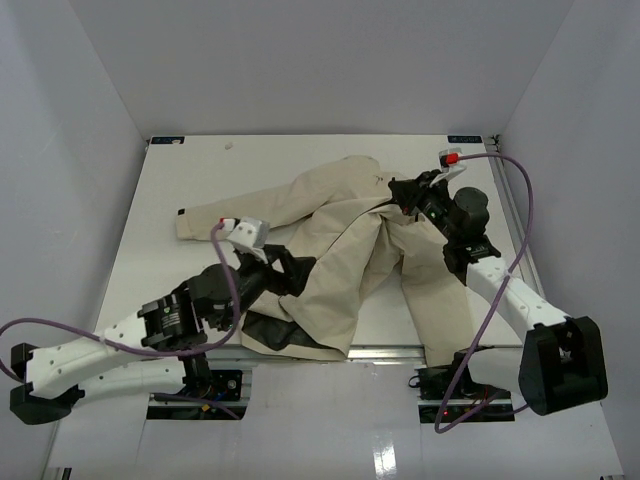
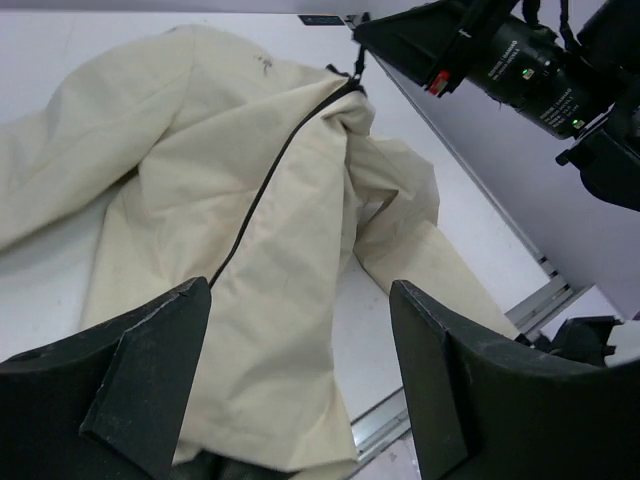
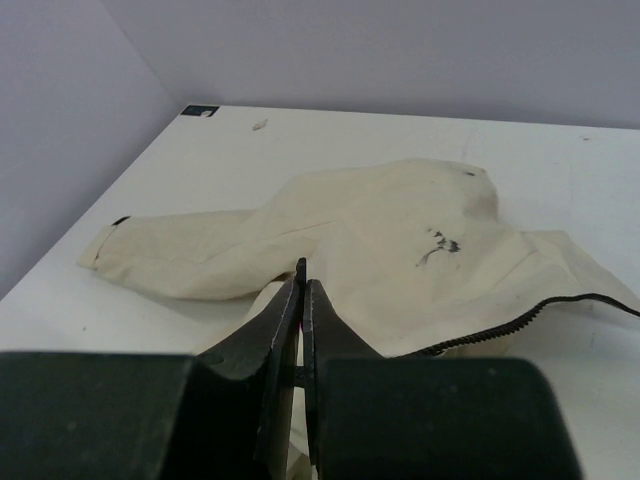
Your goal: Zip up the jacket
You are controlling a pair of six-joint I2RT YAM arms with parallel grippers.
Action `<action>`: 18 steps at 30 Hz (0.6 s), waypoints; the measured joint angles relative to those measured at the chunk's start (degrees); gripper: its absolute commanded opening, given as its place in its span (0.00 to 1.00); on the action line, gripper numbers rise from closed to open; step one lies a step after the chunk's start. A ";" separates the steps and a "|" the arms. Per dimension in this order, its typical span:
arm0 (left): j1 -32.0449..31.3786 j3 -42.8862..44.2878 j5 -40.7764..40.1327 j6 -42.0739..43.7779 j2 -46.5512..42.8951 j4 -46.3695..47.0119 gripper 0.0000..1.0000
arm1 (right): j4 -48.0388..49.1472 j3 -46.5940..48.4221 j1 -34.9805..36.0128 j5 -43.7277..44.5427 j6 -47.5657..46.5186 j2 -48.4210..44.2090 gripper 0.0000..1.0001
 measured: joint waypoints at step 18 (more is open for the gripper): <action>14.85 5.03 24.90 22.34 32.68 16.88 0.80 | 4.17 -11.56 5.48 0.84 2.14 -10.83 0.08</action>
